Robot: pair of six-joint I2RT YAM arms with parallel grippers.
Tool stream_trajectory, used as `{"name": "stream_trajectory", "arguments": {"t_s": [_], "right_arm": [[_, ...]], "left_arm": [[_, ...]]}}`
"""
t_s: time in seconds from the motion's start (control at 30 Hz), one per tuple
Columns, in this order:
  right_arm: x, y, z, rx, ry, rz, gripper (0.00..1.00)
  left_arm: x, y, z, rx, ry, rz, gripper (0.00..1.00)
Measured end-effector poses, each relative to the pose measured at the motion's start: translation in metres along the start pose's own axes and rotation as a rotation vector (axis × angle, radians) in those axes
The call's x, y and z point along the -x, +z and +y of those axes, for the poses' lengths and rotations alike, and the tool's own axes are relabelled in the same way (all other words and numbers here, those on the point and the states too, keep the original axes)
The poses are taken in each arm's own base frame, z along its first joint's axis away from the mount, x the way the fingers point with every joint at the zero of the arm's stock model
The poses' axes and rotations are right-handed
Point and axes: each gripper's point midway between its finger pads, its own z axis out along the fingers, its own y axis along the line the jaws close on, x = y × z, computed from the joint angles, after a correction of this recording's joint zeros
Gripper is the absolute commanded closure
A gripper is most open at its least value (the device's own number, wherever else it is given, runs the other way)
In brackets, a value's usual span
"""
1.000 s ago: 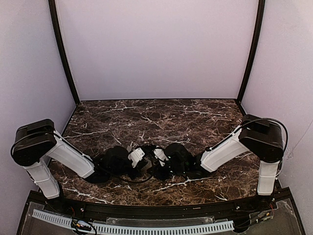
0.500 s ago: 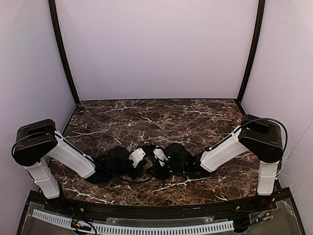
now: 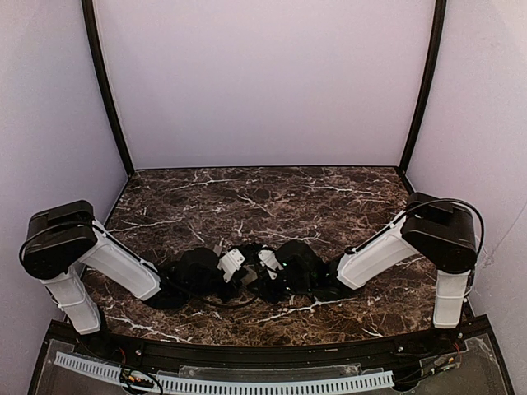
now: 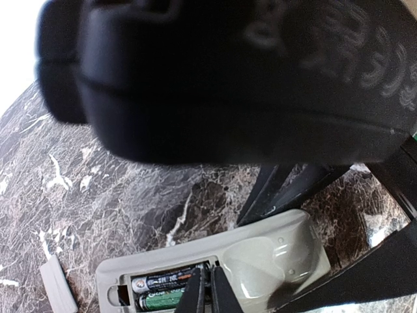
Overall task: Load the batteries into the remote control
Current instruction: Press the battery in the battery compartment.
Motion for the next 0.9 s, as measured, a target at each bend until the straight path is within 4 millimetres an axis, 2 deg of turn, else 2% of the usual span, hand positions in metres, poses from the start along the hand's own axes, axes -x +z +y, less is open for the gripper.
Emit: {"name": "stream_trajectory", "arguments": {"t_s": [0.47,0.6,0.73,0.9], "right_arm": [[0.0,0.0,0.0,-0.001,0.002,-0.006,1.0],[0.0,-0.001,0.0,-0.001,0.003,-0.01,1.0],[0.0,-0.001,0.0,-0.001,0.003,-0.012,1.0],[0.0,0.0,0.0,-0.001,0.003,-0.011,1.0]], "left_arm": [[-0.005,0.0,0.004,-0.004,-0.014,0.008,0.95],[-0.009,0.002,0.027,0.064,-0.04,0.02,0.95],[-0.011,0.003,0.035,0.088,-0.047,0.025,0.95],[-0.011,0.001,0.033,0.072,-0.05,0.01,0.86]]}}
